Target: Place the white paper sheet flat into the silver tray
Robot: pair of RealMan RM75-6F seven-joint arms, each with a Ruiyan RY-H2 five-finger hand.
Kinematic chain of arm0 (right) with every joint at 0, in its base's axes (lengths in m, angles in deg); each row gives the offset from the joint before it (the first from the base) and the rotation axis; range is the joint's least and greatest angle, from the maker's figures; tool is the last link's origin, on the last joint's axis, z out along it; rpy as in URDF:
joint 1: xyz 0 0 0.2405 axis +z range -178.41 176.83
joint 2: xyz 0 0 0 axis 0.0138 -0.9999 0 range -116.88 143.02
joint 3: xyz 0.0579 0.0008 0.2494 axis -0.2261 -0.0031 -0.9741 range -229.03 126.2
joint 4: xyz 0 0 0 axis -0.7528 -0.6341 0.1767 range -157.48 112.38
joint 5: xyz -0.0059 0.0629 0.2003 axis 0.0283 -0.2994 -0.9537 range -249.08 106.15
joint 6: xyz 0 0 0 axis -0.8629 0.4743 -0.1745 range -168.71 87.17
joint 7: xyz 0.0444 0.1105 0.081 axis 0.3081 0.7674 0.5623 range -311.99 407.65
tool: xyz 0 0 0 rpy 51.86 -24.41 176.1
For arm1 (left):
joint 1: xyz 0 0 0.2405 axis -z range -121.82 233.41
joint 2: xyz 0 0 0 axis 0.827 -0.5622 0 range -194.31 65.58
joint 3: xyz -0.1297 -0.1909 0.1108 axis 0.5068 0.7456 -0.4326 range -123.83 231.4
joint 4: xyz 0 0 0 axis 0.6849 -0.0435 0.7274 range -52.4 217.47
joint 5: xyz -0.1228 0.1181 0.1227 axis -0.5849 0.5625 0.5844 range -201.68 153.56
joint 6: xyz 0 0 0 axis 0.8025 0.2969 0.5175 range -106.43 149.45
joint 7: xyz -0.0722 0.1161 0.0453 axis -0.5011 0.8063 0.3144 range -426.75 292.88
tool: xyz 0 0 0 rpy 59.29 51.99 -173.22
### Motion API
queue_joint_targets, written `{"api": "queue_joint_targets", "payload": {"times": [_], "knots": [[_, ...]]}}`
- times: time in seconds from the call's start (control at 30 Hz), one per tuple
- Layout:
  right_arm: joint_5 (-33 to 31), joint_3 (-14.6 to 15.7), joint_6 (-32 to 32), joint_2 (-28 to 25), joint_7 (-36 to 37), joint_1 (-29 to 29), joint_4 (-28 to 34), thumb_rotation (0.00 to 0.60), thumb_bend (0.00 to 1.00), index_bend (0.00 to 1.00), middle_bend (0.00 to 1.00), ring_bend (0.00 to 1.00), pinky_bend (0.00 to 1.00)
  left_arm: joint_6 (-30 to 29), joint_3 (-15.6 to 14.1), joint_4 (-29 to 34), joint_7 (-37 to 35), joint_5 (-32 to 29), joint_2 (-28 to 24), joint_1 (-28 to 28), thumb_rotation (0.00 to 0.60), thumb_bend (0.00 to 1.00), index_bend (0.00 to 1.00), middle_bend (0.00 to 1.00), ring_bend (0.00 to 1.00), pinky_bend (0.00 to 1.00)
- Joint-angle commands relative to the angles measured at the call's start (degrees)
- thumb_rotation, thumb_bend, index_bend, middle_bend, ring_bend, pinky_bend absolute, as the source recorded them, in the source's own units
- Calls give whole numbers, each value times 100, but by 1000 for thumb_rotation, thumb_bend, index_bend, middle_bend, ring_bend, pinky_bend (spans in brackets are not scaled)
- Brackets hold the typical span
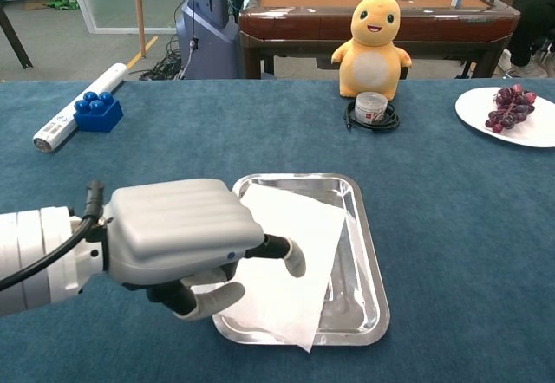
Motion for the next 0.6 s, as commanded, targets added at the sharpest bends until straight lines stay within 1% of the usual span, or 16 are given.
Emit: {"api": "queue_joint_targets", "payload": {"times": [0.03,0.2,0.4,0.6], "knots": [[-36,-11,8,17,-45,6,-9,600,28,264,214,84,297,93,-53,64,129,-116,-68,70,600,623,295,1000,920,998],[-73,-23,5,32,-80,8,-15,600,29,264,214,84,297,147,-104,63,403,-290,-94,154,600,678,304,1000,935,1000],[-116,-33,37,45,-103,23,-28,600,28,264,214,84,297,127,-155,80,786,-604,-62,228,600,700,299,1000,938,1000],[-128,-37,39,47,-96,23,-30,600,29,264,214,84,297,69,-188,104,1102,-962,7,311,600,701,289,1000,941,1000]]}}
